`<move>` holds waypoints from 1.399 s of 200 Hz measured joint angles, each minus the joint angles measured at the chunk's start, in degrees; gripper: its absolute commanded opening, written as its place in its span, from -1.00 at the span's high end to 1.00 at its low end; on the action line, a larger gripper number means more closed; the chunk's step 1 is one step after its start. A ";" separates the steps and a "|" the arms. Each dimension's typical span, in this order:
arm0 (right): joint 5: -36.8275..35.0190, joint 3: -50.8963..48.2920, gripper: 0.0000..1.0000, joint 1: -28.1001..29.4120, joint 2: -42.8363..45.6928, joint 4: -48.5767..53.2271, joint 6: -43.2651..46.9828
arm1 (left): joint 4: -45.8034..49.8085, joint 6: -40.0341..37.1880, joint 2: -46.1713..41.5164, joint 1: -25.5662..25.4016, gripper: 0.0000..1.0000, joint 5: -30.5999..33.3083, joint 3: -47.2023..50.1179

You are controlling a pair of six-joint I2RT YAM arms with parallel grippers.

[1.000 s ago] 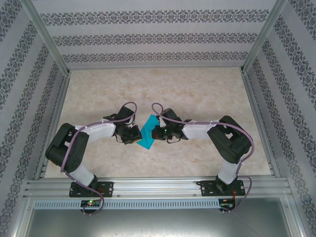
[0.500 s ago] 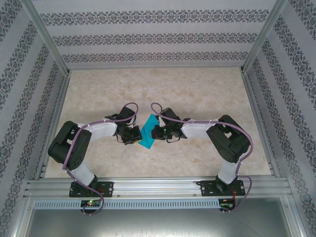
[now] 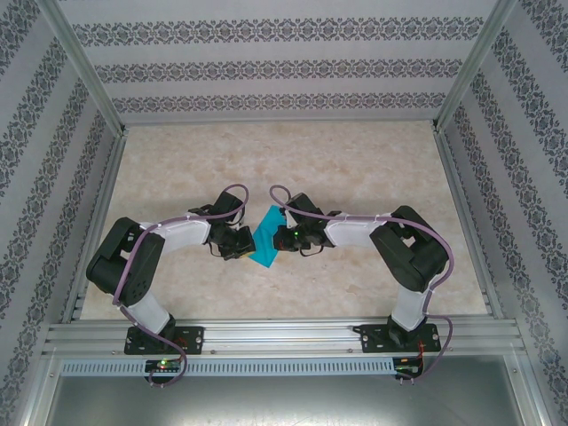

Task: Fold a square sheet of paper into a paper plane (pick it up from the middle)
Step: Fold the triangle a second time at the center of the table.

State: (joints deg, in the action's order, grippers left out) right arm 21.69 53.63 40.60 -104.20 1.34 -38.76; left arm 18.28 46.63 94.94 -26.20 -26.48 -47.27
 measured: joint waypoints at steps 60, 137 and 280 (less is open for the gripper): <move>-0.44 1.57 0.97 0.00 -0.66 1.51 0.66 | 0.04 -0.17 0.00 0.00 0.75 0.00 0.00; -1.29 1.57 0.97 0.00 -0.76 2.43 0.96 | 0.07 -0.17 0.00 0.00 0.75 0.00 0.00; -2.82 2.16 0.95 0.44 -1.11 3.63 1.53 | 0.24 -0.17 0.00 0.00 0.74 0.15 -0.02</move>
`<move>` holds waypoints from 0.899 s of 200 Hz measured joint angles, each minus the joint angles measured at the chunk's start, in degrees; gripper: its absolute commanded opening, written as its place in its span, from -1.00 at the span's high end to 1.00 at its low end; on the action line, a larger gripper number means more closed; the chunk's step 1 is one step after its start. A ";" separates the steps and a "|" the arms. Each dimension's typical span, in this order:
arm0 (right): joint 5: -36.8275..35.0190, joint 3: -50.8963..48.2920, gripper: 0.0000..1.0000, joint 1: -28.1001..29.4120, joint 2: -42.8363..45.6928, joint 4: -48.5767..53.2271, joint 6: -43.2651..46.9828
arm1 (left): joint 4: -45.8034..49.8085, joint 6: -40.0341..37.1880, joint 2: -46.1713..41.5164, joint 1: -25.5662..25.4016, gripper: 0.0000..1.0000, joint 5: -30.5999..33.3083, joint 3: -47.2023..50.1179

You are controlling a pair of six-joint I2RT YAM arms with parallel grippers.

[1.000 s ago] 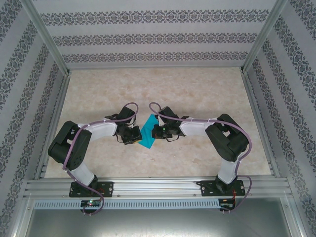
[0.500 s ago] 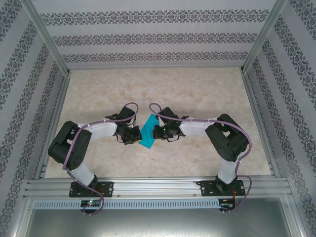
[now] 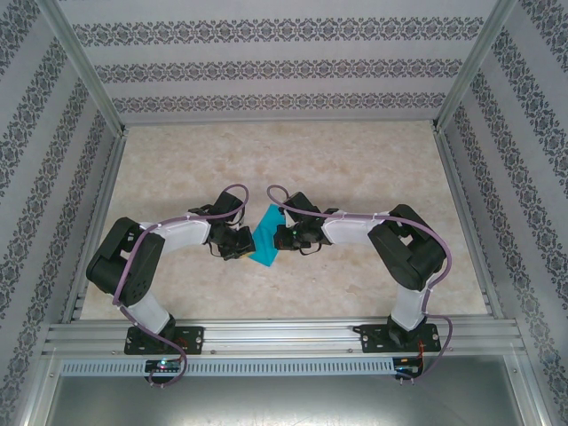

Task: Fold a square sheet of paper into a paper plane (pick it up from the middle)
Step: Fold the triangle a second time at the center of the table.

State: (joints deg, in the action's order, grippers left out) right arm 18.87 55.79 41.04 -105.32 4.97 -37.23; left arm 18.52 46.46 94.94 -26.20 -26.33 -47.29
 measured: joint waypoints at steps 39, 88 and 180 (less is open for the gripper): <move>0.02 0.00 0.95 0.00 0.02 -0.02 0.17 | 0.13 -0.02 0.00 0.00 0.75 0.00 -0.09; 0.22 0.00 0.95 0.00 0.02 -0.07 0.22 | 0.15 -0.02 0.00 0.00 0.75 0.02 -0.11; 0.20 0.00 0.96 -0.02 0.04 -0.48 0.20 | 0.17 -0.02 0.00 0.00 0.75 0.02 -0.11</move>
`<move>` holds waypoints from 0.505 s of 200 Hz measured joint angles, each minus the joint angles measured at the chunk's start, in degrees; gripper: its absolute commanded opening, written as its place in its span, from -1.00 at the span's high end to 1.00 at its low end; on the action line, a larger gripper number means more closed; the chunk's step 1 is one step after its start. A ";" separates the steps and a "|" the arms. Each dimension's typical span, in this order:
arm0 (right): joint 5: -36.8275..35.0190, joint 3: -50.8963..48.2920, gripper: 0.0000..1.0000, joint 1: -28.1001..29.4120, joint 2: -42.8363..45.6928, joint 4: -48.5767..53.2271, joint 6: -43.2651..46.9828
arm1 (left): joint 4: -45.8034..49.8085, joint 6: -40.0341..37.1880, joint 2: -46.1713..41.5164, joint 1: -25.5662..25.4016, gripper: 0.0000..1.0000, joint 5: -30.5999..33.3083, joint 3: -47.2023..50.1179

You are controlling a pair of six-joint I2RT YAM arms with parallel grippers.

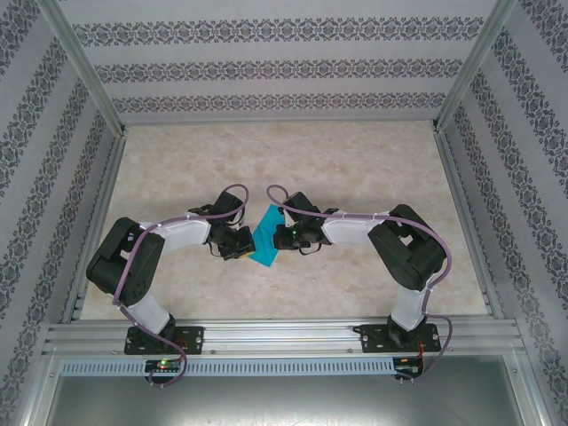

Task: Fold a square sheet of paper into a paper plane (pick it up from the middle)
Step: Fold the triangle a second time at the center of the table.

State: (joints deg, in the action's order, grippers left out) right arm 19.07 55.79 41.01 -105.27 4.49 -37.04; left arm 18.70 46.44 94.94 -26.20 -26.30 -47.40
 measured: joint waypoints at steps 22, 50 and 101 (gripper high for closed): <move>0.00 0.00 0.96 0.00 0.00 0.02 0.00 | 0.00 0.00 0.00 0.00 0.75 0.00 0.00; -0.02 0.00 0.96 0.00 -0.04 0.09 -0.02 | 0.00 0.00 0.00 0.00 0.75 0.00 0.00; -0.24 0.24 0.96 0.00 -0.22 0.52 -0.04 | 0.04 -0.02 0.00 0.00 0.70 0.00 -0.11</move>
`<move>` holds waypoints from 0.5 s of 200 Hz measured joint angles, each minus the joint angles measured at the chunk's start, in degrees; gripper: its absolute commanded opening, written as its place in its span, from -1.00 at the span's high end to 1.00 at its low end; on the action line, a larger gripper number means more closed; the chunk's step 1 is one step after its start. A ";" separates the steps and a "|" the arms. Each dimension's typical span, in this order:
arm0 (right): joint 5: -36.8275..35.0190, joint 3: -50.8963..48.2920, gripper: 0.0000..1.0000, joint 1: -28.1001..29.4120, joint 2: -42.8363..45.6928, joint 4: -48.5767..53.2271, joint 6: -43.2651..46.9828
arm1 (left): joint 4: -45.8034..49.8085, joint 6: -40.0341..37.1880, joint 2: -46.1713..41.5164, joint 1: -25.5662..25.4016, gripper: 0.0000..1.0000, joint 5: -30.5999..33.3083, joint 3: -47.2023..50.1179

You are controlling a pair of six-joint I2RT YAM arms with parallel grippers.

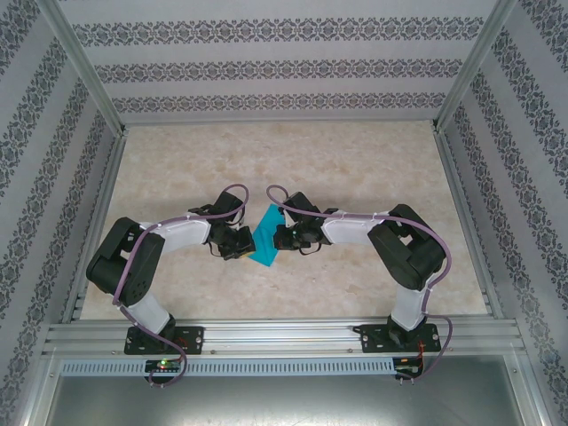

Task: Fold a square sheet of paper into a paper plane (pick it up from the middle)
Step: Fold the triangle a second time at the center of the table.

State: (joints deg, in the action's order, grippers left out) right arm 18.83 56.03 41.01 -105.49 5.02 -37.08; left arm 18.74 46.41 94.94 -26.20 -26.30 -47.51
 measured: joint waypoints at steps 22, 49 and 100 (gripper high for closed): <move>-0.13 0.13 0.96 0.00 -0.04 0.33 0.00 | -0.02 -0.22 -0.09 0.00 0.66 0.00 -0.02; -0.13 0.22 0.96 0.00 -0.11 0.39 0.00 | 0.70 -0.87 -1.07 0.00 0.65 0.24 -0.48; -0.13 0.24 0.96 0.00 -0.13 0.39 0.00 | 1.44 -1.22 -6.62 0.00 0.69 1.44 -3.34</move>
State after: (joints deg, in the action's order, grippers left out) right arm 18.70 56.27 41.01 -105.62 5.41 -37.08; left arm 20.18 45.19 88.31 -26.20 -24.86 -50.85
